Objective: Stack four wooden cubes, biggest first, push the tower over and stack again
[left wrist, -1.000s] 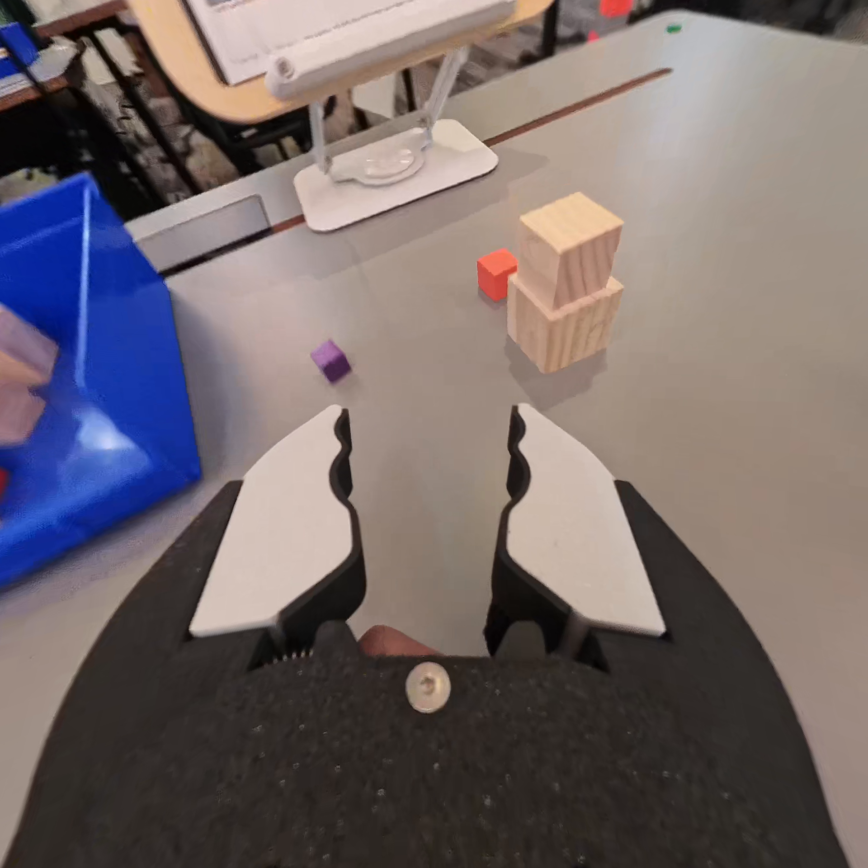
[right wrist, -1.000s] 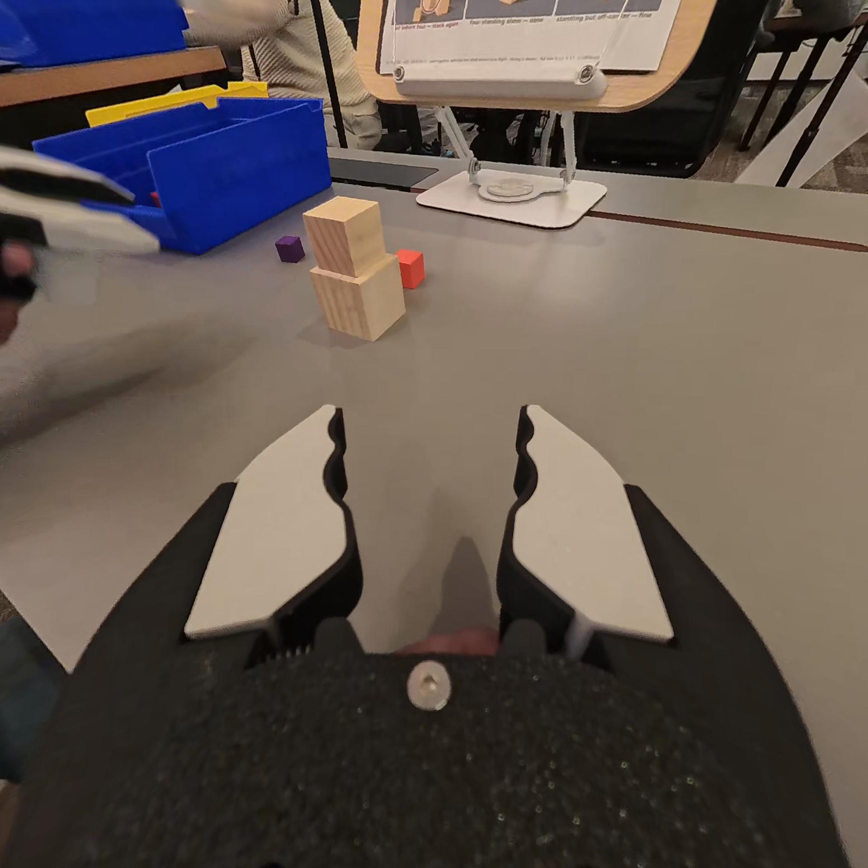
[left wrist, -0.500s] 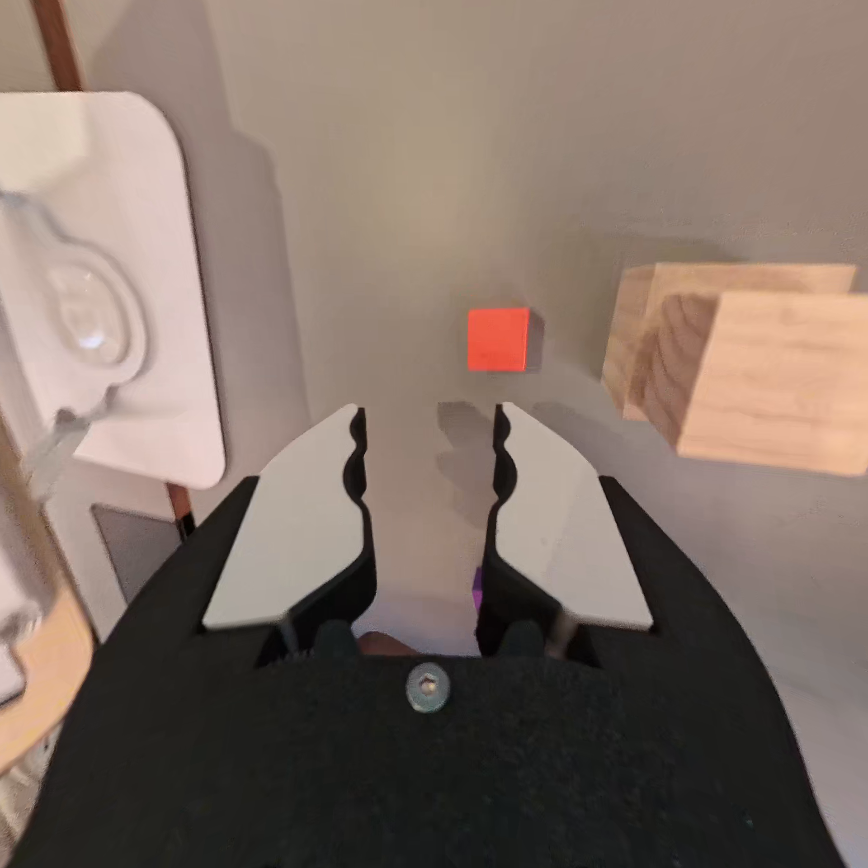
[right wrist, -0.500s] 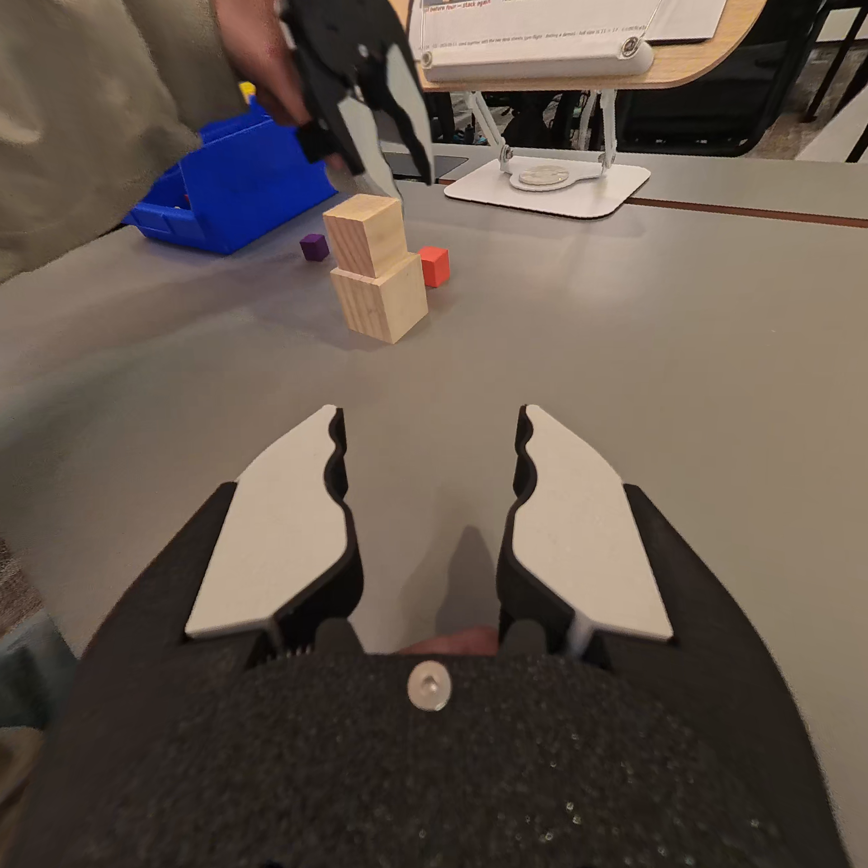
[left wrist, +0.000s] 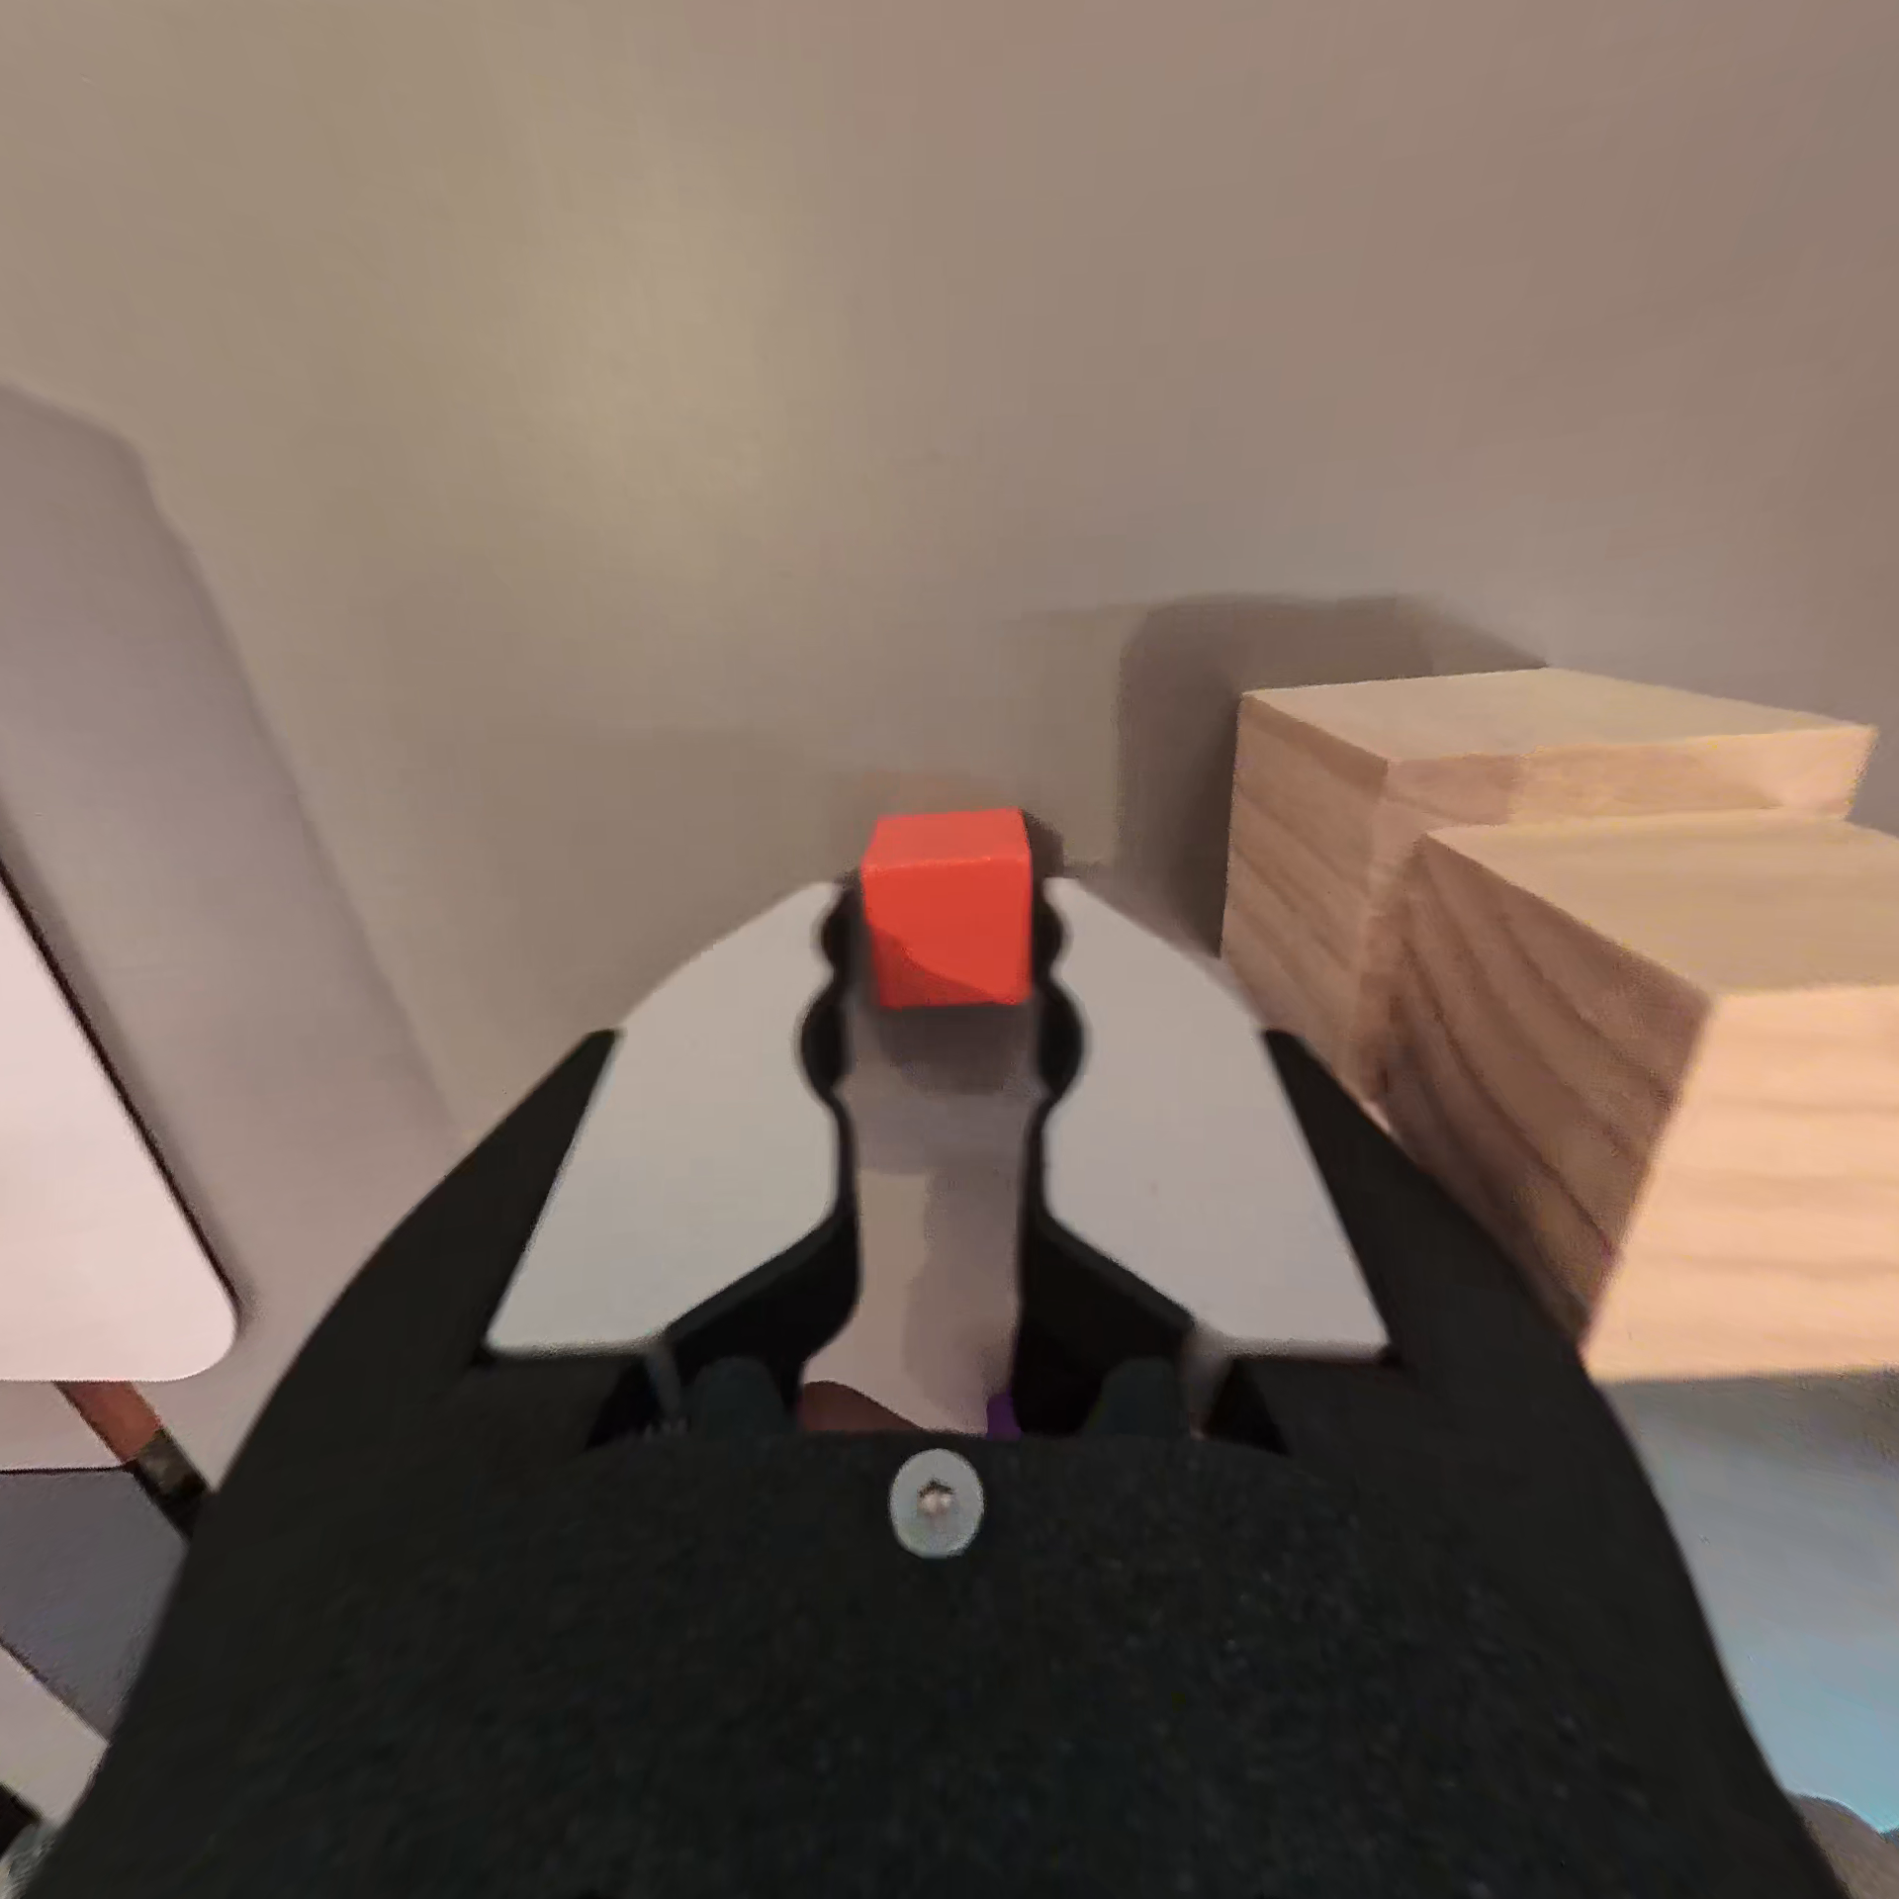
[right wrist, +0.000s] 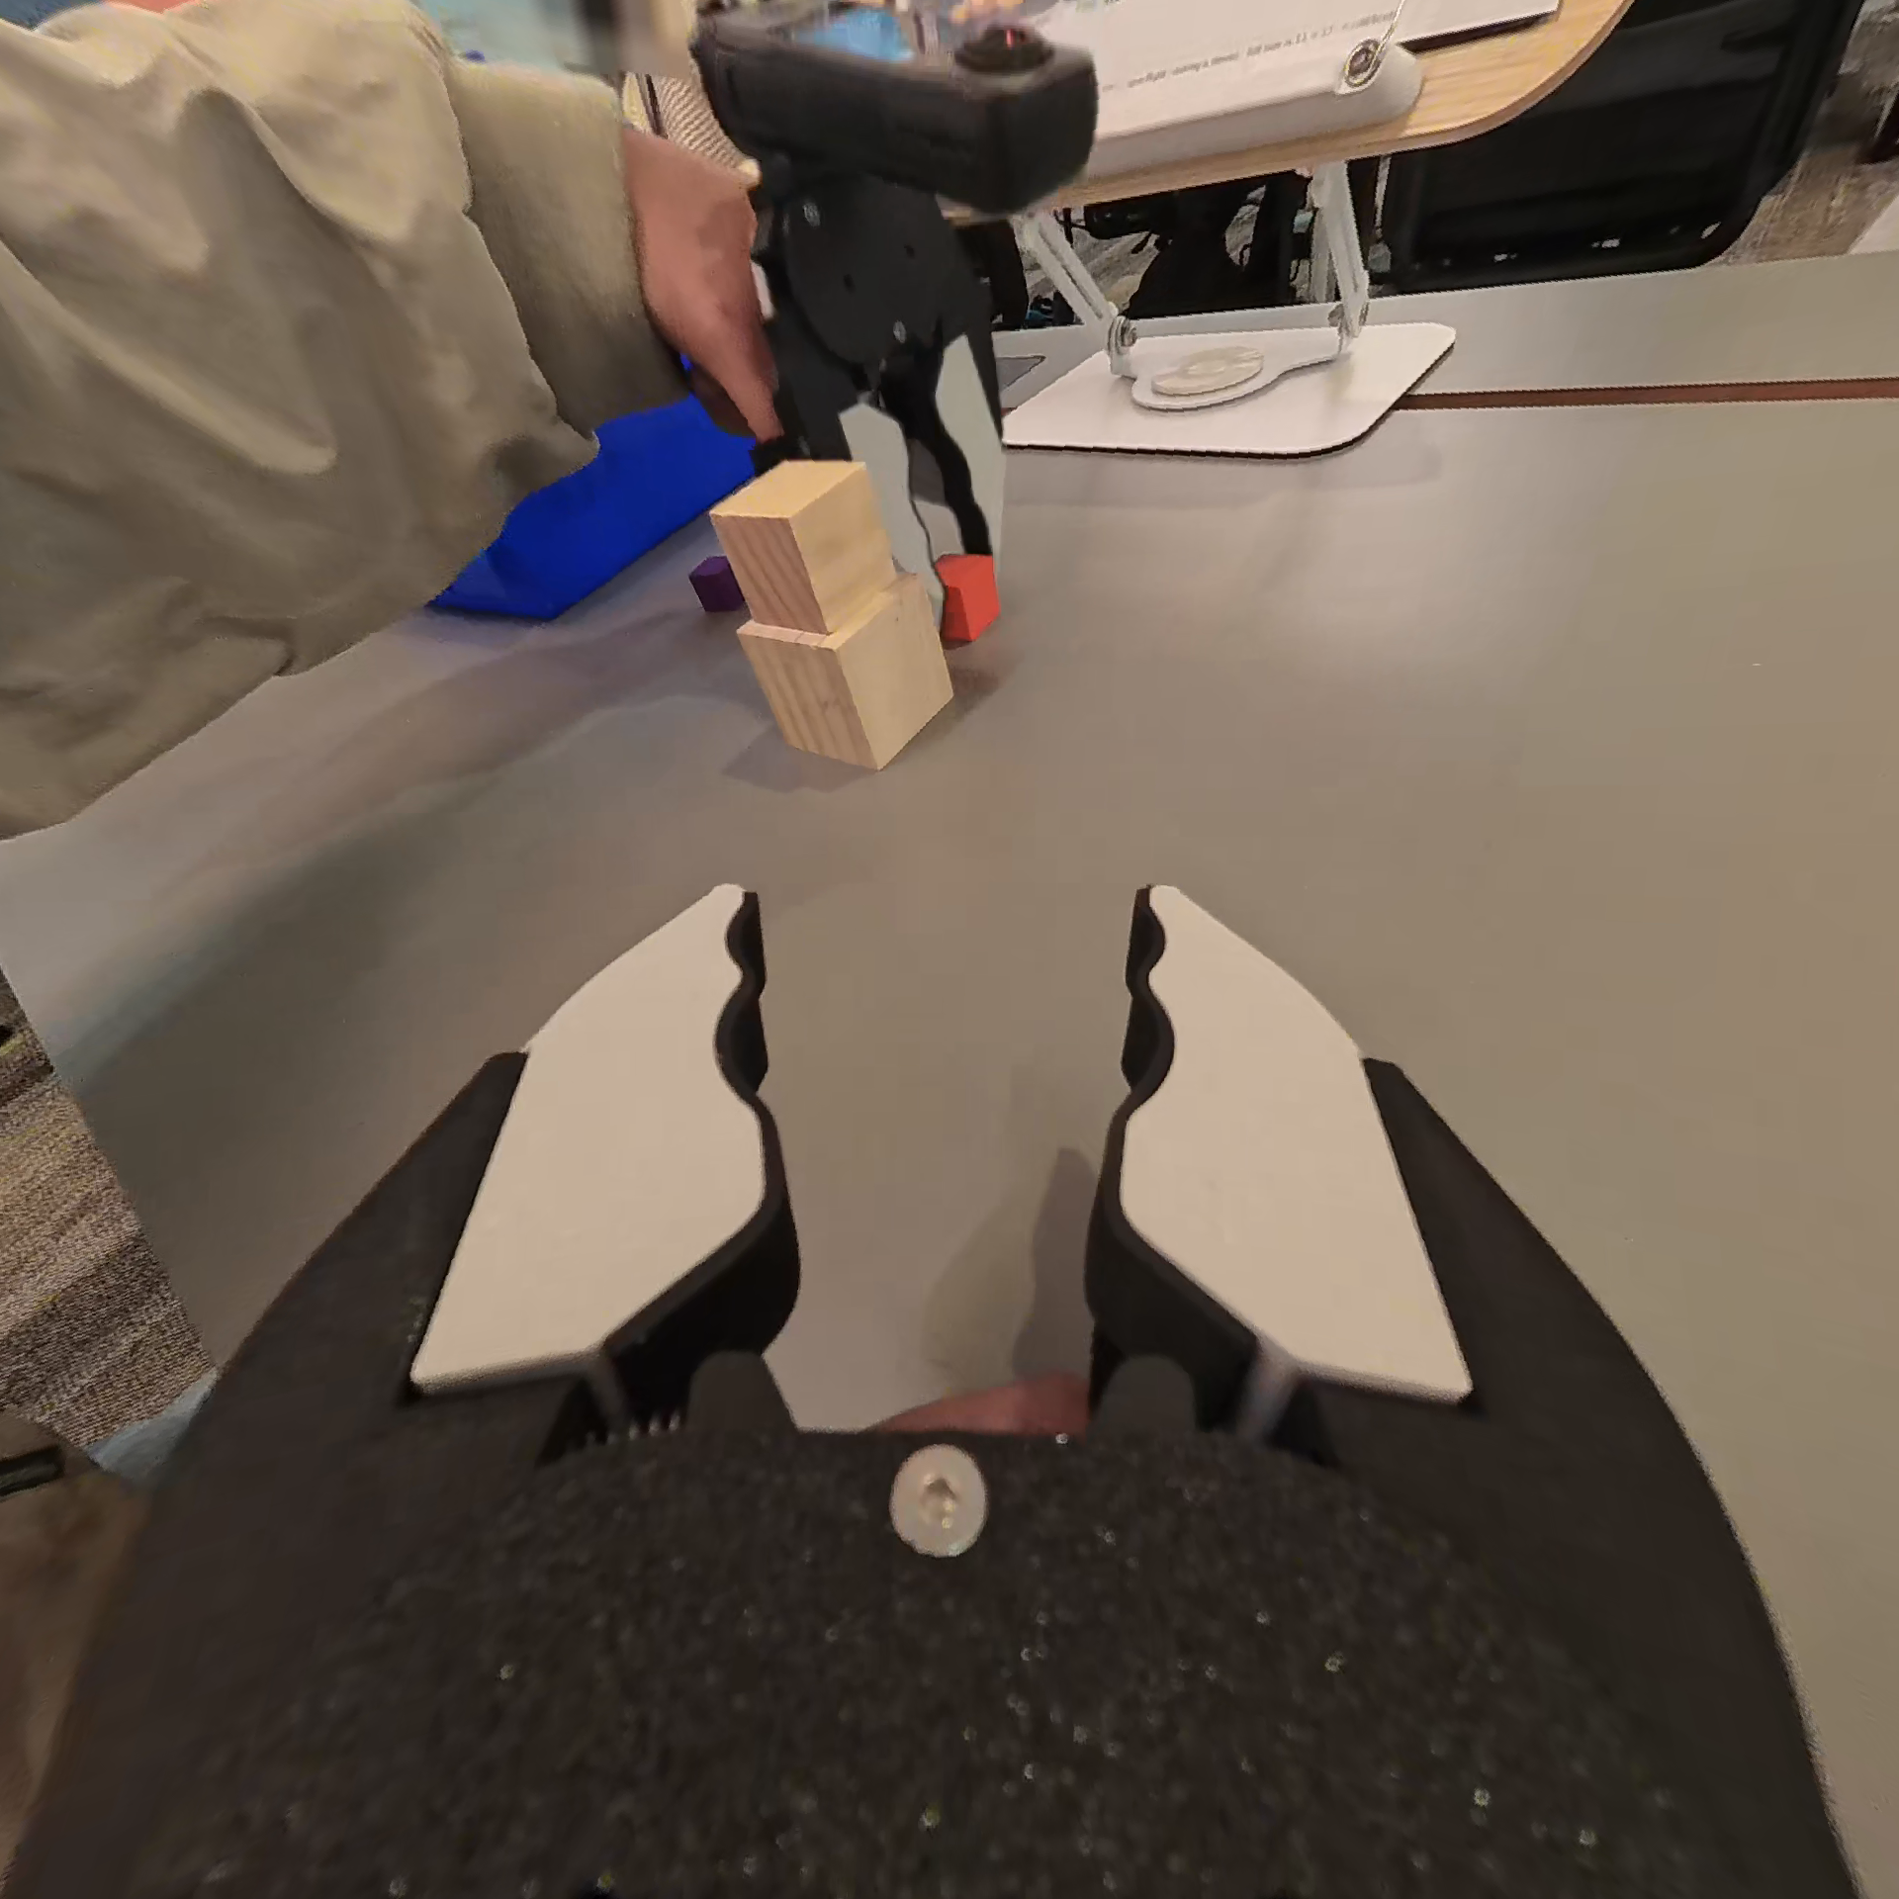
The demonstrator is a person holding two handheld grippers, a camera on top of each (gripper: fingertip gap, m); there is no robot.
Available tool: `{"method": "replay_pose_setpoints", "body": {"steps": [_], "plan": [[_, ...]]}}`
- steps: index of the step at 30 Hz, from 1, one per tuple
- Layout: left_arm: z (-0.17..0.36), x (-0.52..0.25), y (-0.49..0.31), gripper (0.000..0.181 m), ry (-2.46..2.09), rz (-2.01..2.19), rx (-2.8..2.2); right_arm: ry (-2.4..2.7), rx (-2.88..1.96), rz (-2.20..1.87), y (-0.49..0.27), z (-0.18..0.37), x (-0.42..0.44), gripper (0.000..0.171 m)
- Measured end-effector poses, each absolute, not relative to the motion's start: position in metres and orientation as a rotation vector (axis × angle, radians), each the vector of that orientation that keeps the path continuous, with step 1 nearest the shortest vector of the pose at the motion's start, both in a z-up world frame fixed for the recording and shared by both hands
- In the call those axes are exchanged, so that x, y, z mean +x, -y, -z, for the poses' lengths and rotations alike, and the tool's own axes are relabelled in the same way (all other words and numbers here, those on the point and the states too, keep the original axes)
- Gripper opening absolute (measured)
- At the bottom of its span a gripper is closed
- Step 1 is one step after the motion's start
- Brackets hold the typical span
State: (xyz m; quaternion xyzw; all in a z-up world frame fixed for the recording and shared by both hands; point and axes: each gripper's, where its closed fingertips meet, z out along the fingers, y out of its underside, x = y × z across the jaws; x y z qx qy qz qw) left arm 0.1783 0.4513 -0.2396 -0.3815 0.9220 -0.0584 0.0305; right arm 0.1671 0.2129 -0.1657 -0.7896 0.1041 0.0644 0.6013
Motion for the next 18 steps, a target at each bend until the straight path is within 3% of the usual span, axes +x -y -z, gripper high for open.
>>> {"method": "replay_pose_setpoints", "body": {"steps": [6,18], "plan": [[0.233,0.18,-0.46,0.029,-2.79,0.198,-1.205,-0.219,-1.851,-0.127,-0.214,0.168,0.164,0.067],[0.112,0.153,-0.418,0.029,-2.683,0.278,-1.112,-0.203,-1.872,-0.082,-0.215,0.17,0.162,0.064]]}}
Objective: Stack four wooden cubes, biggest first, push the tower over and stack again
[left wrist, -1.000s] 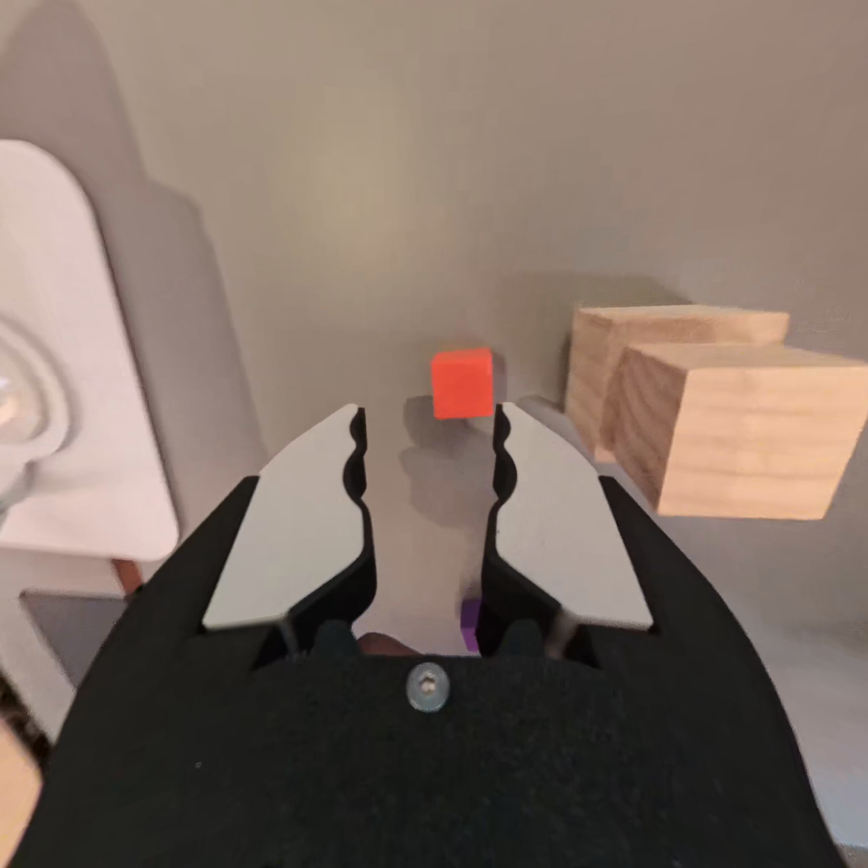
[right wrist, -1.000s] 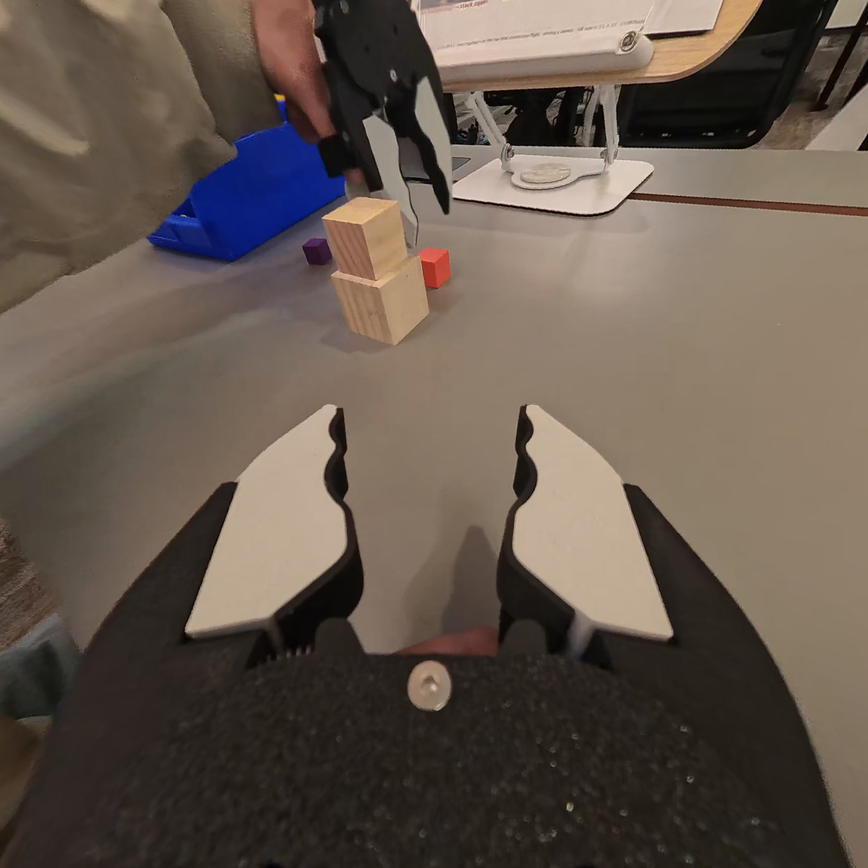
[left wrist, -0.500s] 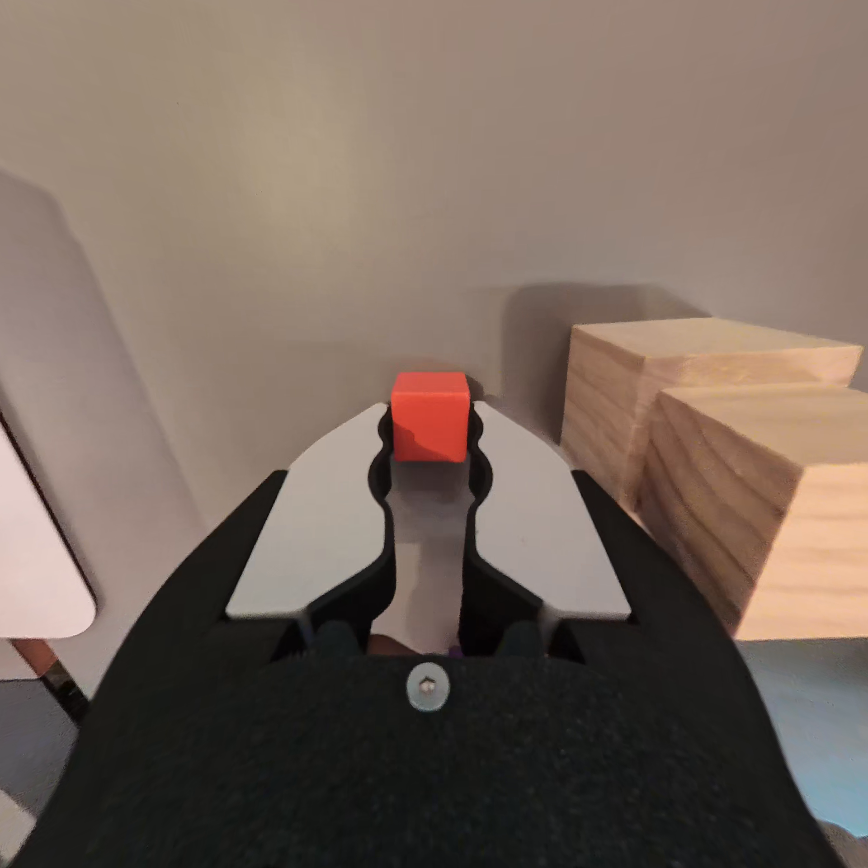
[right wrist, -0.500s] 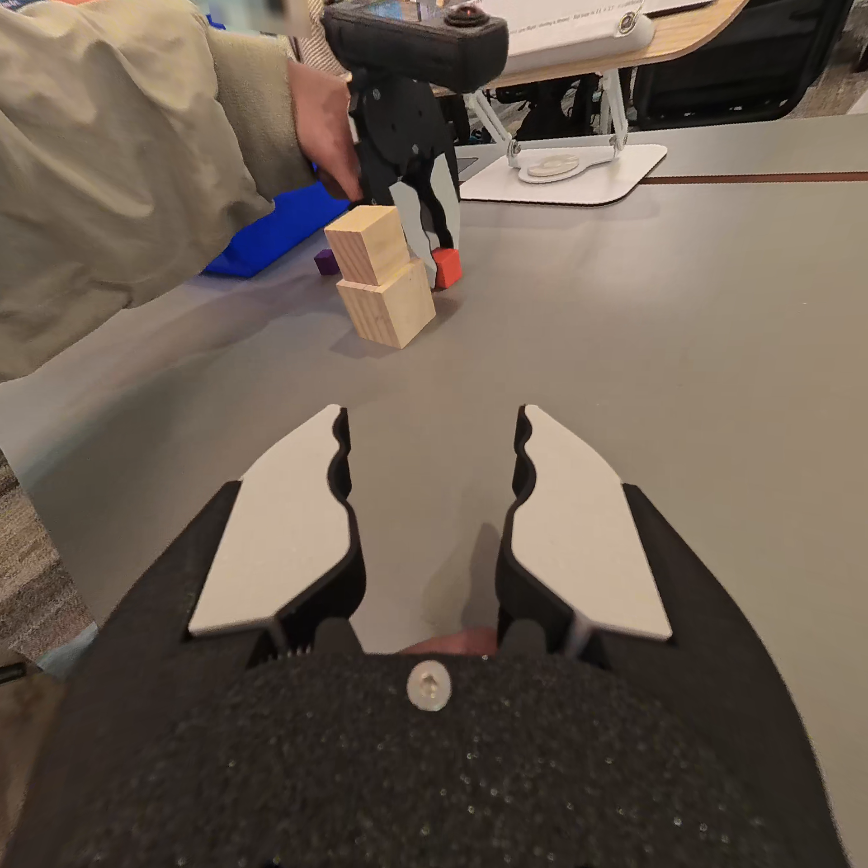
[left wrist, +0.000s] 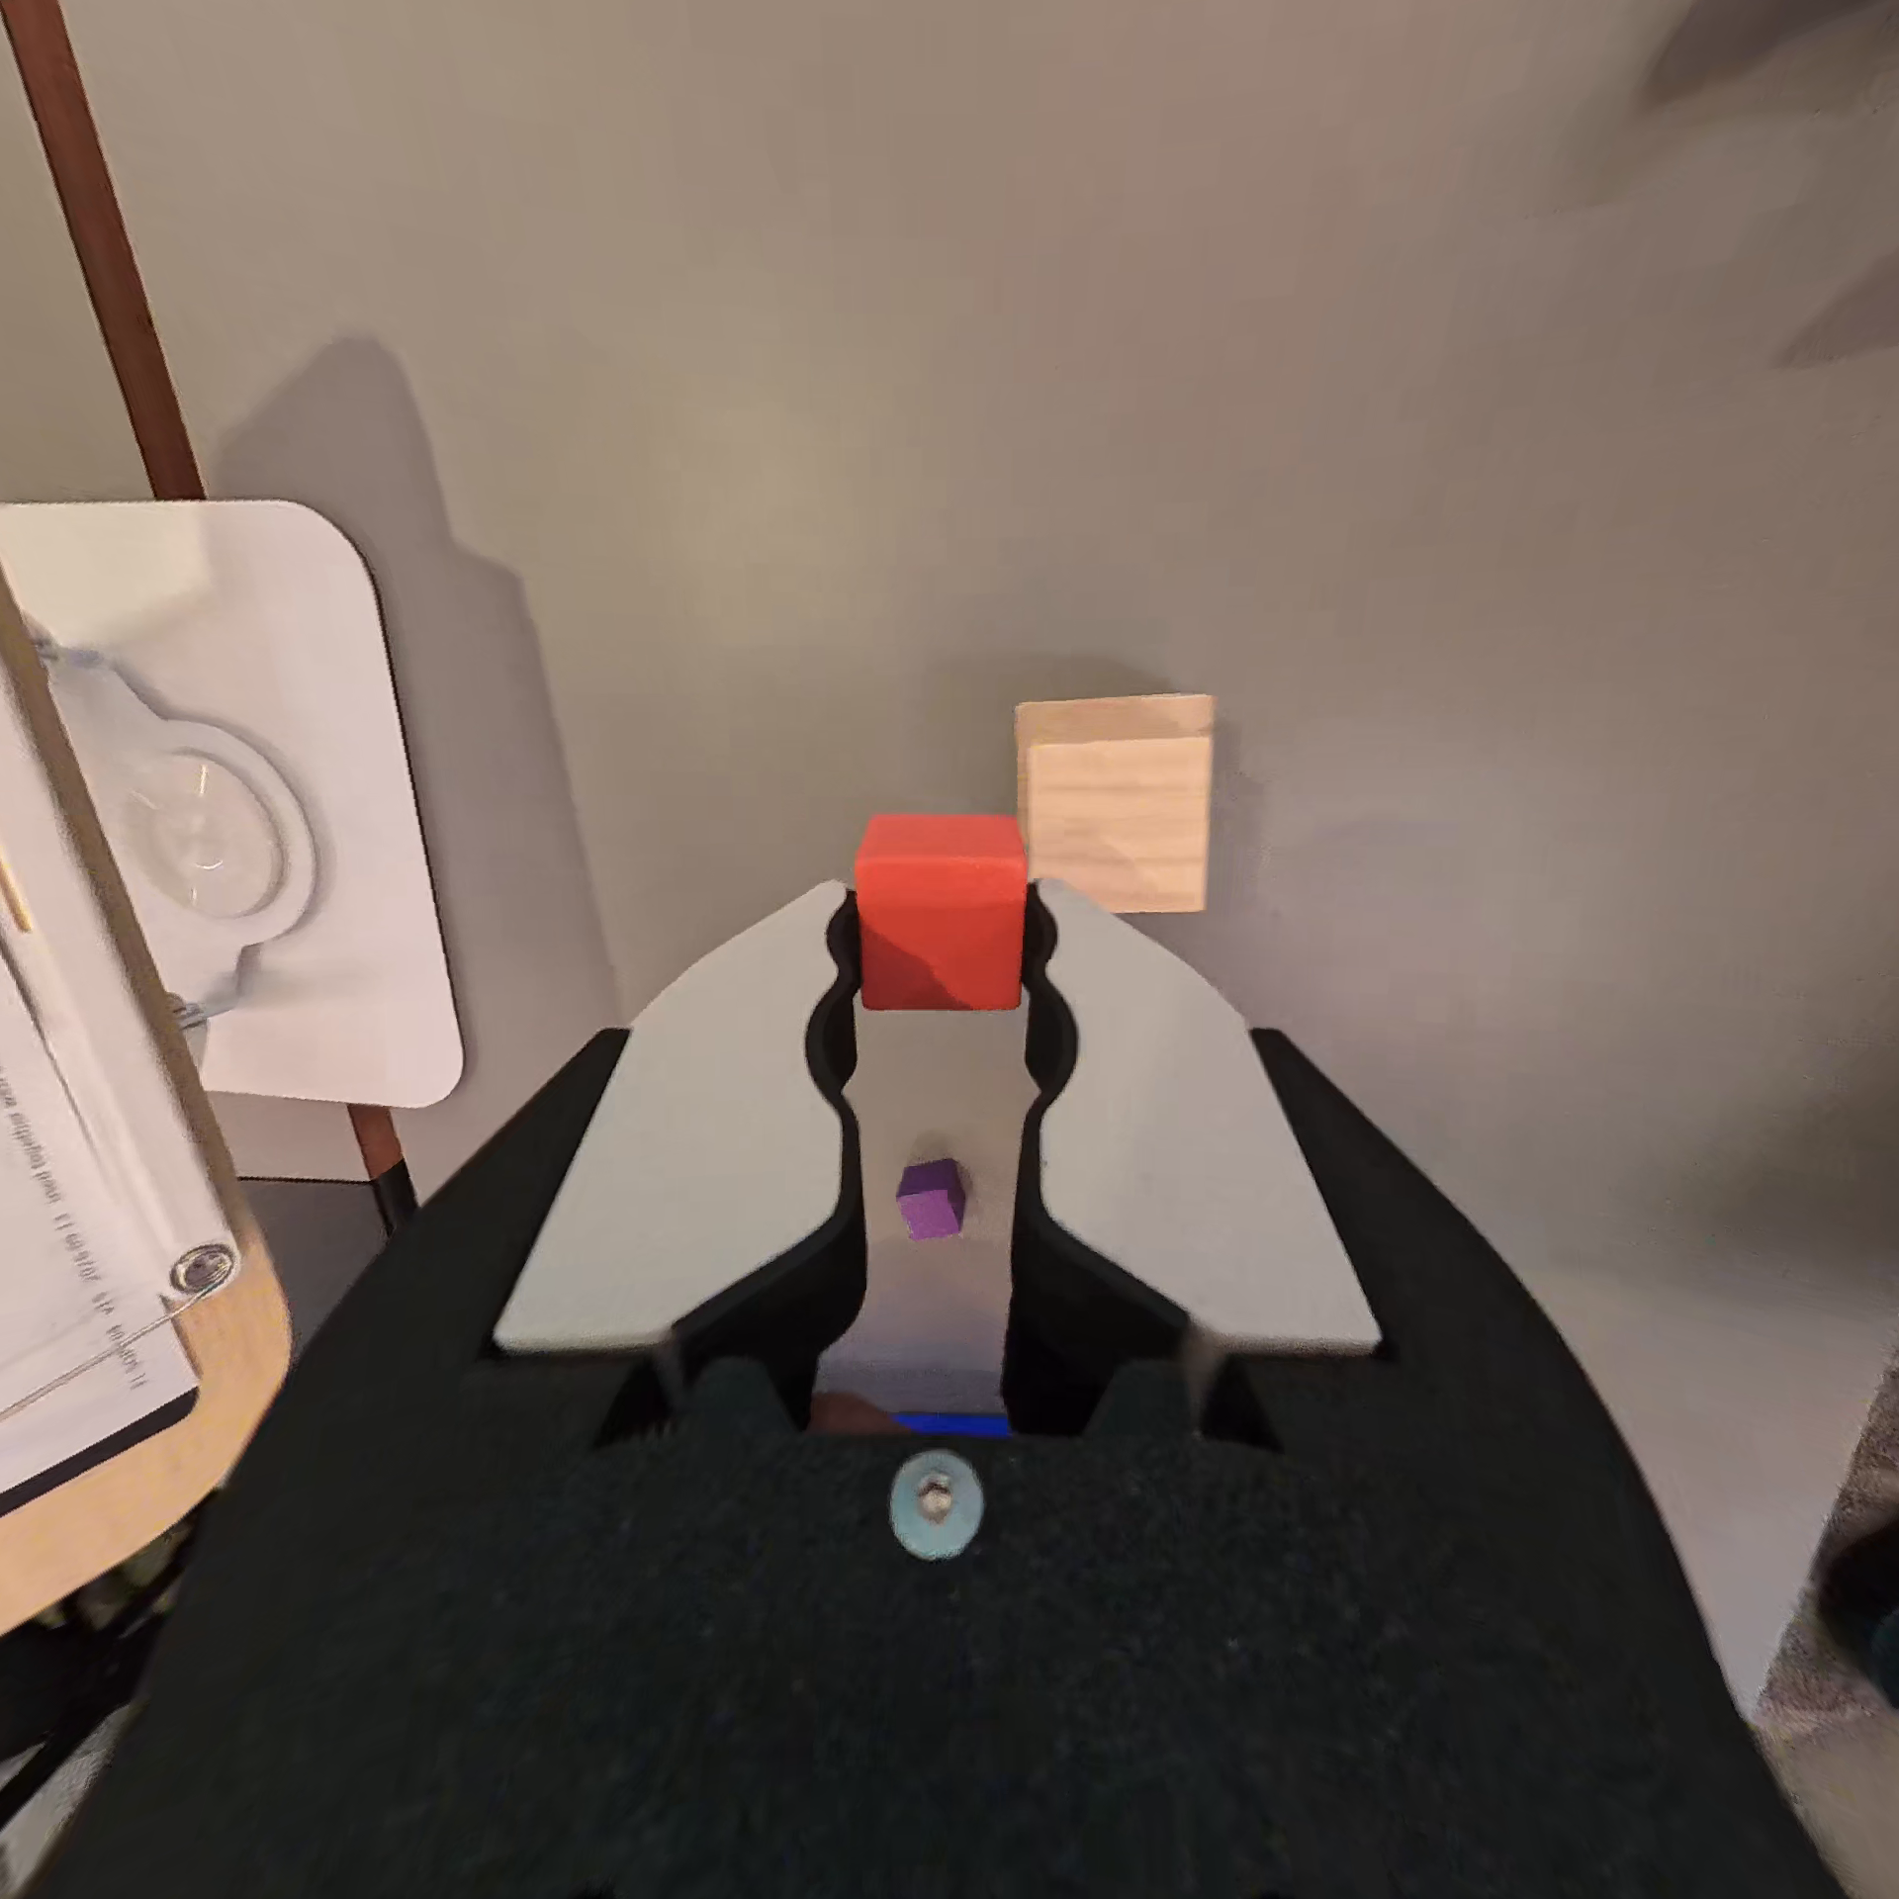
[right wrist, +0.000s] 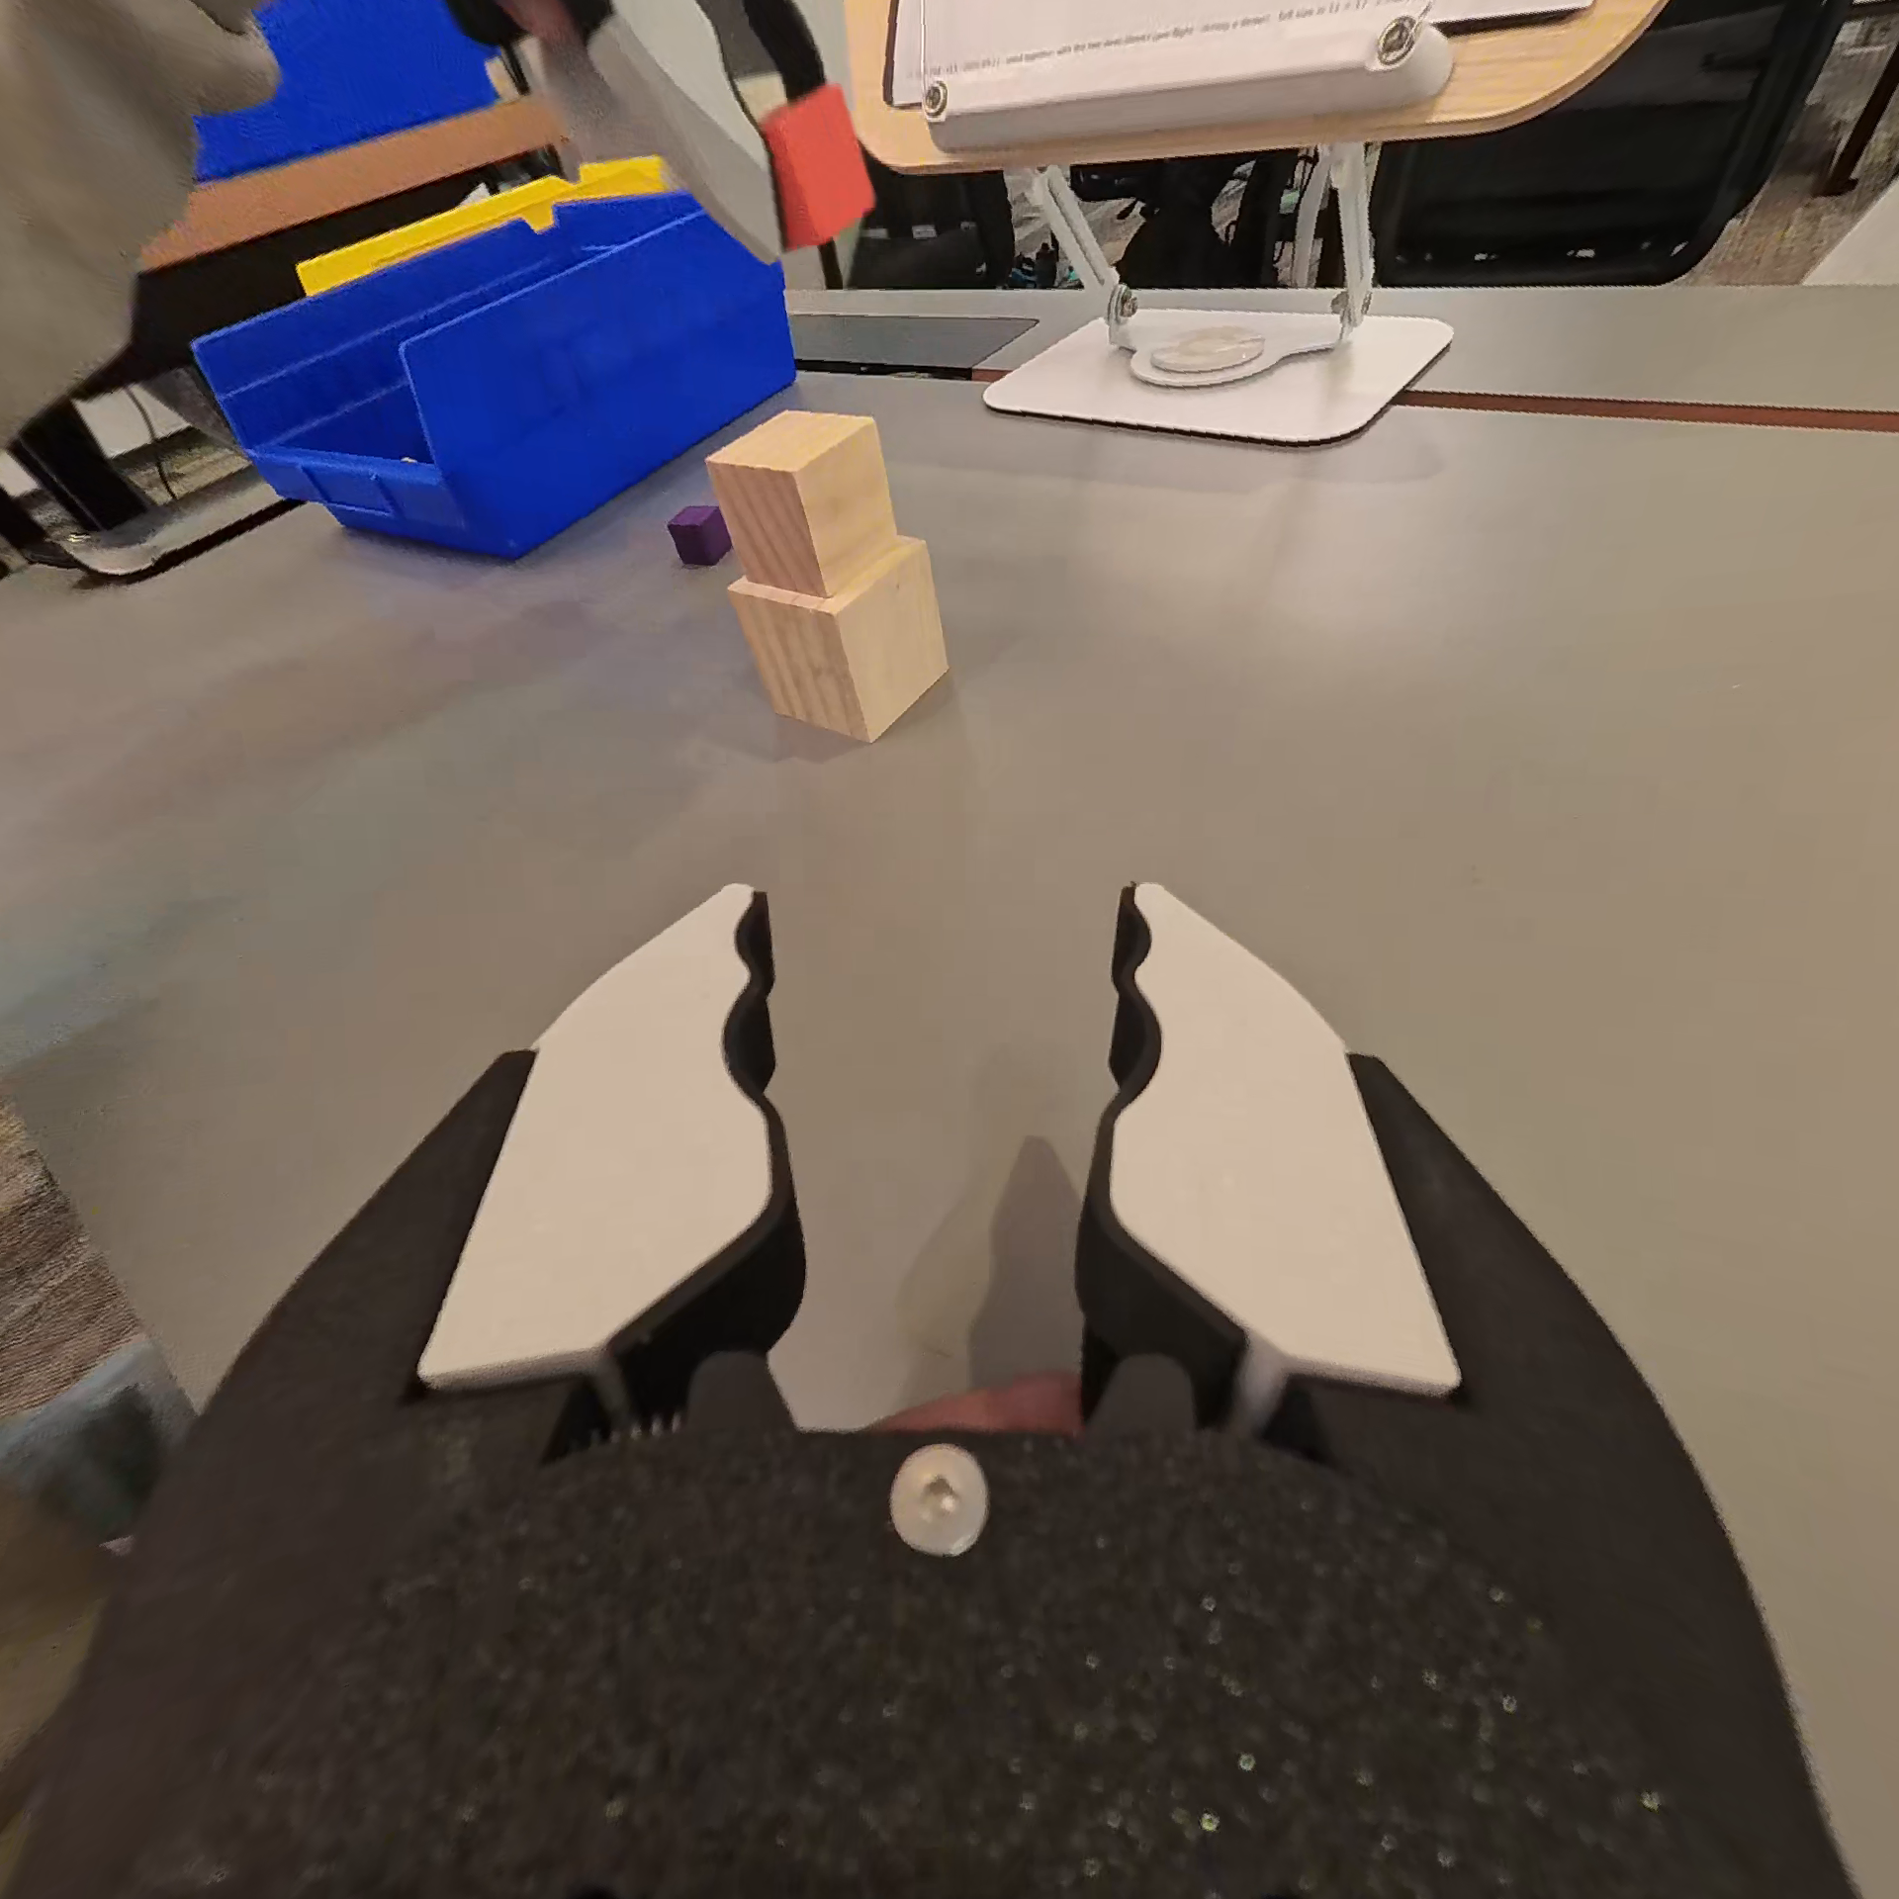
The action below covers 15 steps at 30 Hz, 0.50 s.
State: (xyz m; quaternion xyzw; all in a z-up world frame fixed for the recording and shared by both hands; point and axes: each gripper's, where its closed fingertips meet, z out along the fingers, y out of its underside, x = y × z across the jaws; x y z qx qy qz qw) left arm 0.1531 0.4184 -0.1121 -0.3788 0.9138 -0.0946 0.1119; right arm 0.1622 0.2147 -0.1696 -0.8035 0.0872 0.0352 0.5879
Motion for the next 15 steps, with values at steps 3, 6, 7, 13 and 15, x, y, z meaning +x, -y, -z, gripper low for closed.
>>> {"method": "replay_pose_setpoints", "body": {"steps": [3,6,7,13,15], "plan": [[0.118,0.144,-0.401,0.029,-2.731,0.255,-1.126,-0.204,-1.87,-0.078,-0.215,0.169,0.163,0.063],[0.134,0.136,-0.396,0.029,-2.775,0.163,-1.135,-0.202,-1.865,-0.075,-0.214,0.169,0.162,0.063],[0.139,0.136,-0.396,0.029,-2.78,0.138,-1.145,-0.202,-1.865,-0.076,-0.214,0.169,0.162,0.063],[0.149,0.133,-0.392,0.029,-2.795,0.175,-1.23,-0.205,-1.863,-0.094,-0.214,0.169,0.162,0.062],[0.152,0.131,-0.393,0.029,-2.798,0.149,-1.241,-0.208,-1.861,-0.104,-0.214,0.169,0.162,0.062]]}}
